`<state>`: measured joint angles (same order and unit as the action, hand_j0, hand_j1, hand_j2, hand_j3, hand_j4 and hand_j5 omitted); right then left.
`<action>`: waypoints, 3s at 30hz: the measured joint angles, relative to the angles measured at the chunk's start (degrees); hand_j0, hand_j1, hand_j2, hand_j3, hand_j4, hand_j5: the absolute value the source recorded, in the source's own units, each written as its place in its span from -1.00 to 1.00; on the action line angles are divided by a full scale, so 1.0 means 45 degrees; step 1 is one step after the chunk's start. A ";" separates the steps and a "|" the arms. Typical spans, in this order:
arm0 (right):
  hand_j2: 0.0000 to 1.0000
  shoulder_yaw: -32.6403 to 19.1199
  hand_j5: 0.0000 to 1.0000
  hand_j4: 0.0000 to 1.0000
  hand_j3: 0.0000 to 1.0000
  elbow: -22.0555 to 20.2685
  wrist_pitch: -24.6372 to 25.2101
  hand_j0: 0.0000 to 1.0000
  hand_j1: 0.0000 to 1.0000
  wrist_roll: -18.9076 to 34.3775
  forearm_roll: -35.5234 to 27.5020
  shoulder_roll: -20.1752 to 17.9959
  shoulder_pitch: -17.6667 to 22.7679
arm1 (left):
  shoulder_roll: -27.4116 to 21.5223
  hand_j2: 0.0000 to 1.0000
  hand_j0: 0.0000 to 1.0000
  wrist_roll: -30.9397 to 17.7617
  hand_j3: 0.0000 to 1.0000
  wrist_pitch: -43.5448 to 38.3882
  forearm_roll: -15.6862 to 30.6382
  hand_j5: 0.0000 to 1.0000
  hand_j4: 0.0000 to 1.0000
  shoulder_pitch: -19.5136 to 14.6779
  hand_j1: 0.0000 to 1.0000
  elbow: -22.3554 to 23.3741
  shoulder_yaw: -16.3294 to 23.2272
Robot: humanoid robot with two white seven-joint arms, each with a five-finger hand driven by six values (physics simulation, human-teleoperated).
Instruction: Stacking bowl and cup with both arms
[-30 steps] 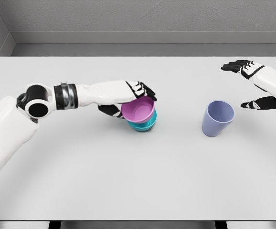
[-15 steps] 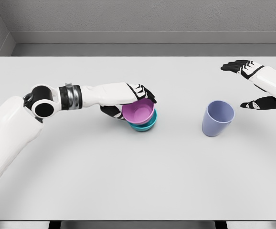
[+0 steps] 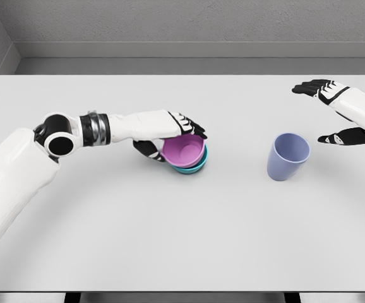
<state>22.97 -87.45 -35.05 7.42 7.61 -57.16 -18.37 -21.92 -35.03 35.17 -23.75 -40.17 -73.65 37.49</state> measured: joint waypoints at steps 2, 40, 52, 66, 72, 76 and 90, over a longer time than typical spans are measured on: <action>1.00 0.0000 1.00 1.00 1.00 0.0002 0.0000 1.00 1.00 0.0004 0.0000 0.0002 0.0000 | 0.0011 1.00 1.00 0.0000 1.00 -0.0001 -0.0045 1.00 1.00 0.0000 1.00 0.0002 0.0000; 1.00 -0.0393 1.00 1.00 1.00 -0.1612 0.1092 1.00 1.00 0.6075 -0.0165 -0.0491 -0.2715 | -0.6224 1.00 1.00 0.0001 1.00 -0.0002 0.3796 1.00 1.00 0.1445 1.00 0.1543 -0.1837; 1.00 0.1255 1.00 1.00 1.00 -0.1906 0.1963 1.00 1.00 0.6135 -0.0071 -0.0370 -0.2812 | -0.6324 1.00 1.00 0.0001 1.00 -0.0004 0.3751 1.00 1.00 0.1484 1.00 0.1605 -0.2049; 1.00 0.2099 1.00 1.00 1.00 -0.1748 0.2030 1.00 1.00 0.6135 -0.0022 -0.0169 -0.2793 | -0.6326 1.00 1.00 0.0001 1.00 -0.0004 0.3700 1.00 1.00 0.1484 1.00 0.1605 -0.2053; 1.00 0.2398 1.00 1.00 1.00 -0.1534 0.2095 1.00 1.00 0.6135 -0.0018 0.0038 -0.2773 | -0.6326 1.00 1.00 0.0001 1.00 -0.0004 0.3689 1.00 1.00 0.1504 1.00 0.1605 -0.2053; 1.00 0.2500 1.00 1.00 1.00 -0.1229 0.2116 1.00 1.00 0.6135 -0.0020 0.0165 -0.2812 | -0.6326 1.00 1.00 0.0001 1.00 -0.0004 0.3688 1.00 1.00 0.1504 1.00 0.1605 -0.2053; 1.00 0.2675 1.00 1.00 1.00 -0.0710 0.2381 1.00 1.00 0.6134 0.0293 0.0465 -0.2832 | -0.6307 1.00 1.00 0.0001 1.00 -0.0004 0.3644 1.00 1.00 0.1523 1.00 0.1605 -0.2054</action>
<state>35.00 -90.65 -24.33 35.02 8.92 -55.06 -31.11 -50.30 -35.02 35.15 -7.35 -33.31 -66.43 28.25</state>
